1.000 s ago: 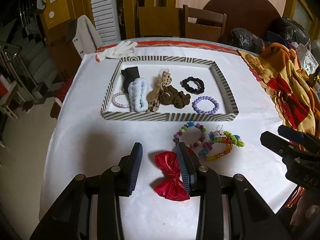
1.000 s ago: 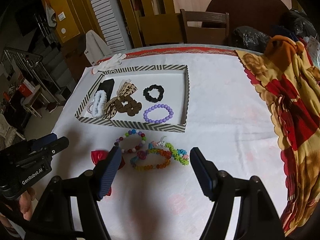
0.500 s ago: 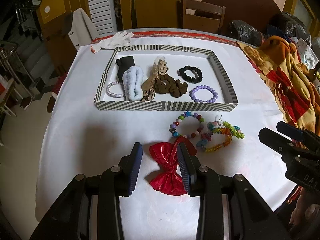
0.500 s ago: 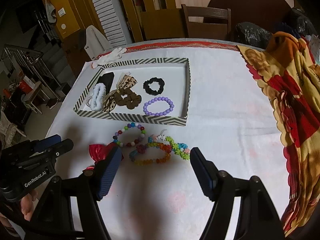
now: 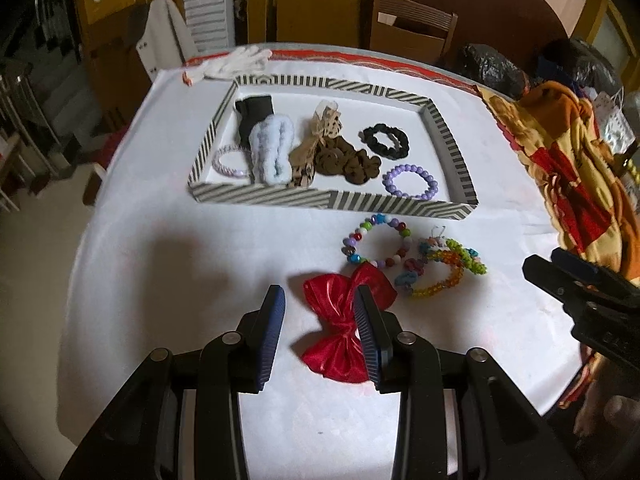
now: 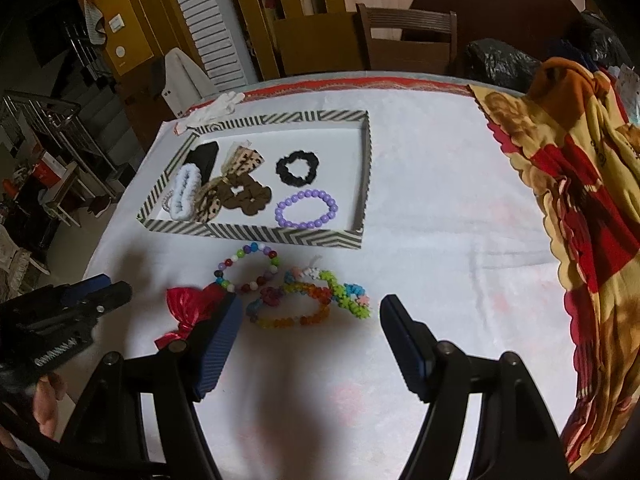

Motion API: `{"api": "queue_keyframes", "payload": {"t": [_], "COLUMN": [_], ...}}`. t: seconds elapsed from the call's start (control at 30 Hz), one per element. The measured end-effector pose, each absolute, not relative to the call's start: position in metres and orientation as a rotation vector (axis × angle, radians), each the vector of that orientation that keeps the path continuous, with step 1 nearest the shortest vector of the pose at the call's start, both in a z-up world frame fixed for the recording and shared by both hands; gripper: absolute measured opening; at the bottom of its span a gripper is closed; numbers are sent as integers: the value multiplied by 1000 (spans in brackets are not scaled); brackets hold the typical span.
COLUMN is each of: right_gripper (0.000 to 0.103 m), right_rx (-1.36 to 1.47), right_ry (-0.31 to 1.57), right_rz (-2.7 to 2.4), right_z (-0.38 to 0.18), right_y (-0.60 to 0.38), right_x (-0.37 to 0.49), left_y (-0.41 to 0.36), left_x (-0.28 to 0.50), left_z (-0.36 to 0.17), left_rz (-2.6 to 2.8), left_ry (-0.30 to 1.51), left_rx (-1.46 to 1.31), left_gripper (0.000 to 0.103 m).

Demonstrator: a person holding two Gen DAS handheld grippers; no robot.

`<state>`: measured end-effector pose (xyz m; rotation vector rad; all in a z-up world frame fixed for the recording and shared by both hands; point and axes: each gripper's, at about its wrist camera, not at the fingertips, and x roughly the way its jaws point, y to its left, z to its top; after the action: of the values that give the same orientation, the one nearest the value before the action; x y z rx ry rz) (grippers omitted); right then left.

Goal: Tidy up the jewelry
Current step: 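Lower the left gripper onto the red satin bow and grasp its middle, then grasp the green-orange beaded bracelet with the right gripper while the left holds the red bow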

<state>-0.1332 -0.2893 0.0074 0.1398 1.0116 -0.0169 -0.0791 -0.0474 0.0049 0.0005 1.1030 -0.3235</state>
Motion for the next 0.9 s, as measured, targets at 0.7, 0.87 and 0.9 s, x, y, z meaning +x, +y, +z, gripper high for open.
{"api": "queue_keyframes", "payload": {"t": [0.7, 0.87, 0.9], "right_gripper": [74, 59, 57], "right_rx": [129, 123, 114], "right_ry": [1101, 1098, 1102], "right_rz": [-33, 35, 49], "right_z": [-52, -58, -60], "right_y": [-322, -322, -321], "right_x": [-117, -103, -98], "left_y": [-68, -70, -70], "left_x": [-69, -67, -66], "left_z": [-58, -72, -74], "left_rz": [-386, -368, -366], "left_ry": [1264, 1297, 1304], "left_rx": [19, 35, 28], "left_gripper": [27, 27, 27]}}
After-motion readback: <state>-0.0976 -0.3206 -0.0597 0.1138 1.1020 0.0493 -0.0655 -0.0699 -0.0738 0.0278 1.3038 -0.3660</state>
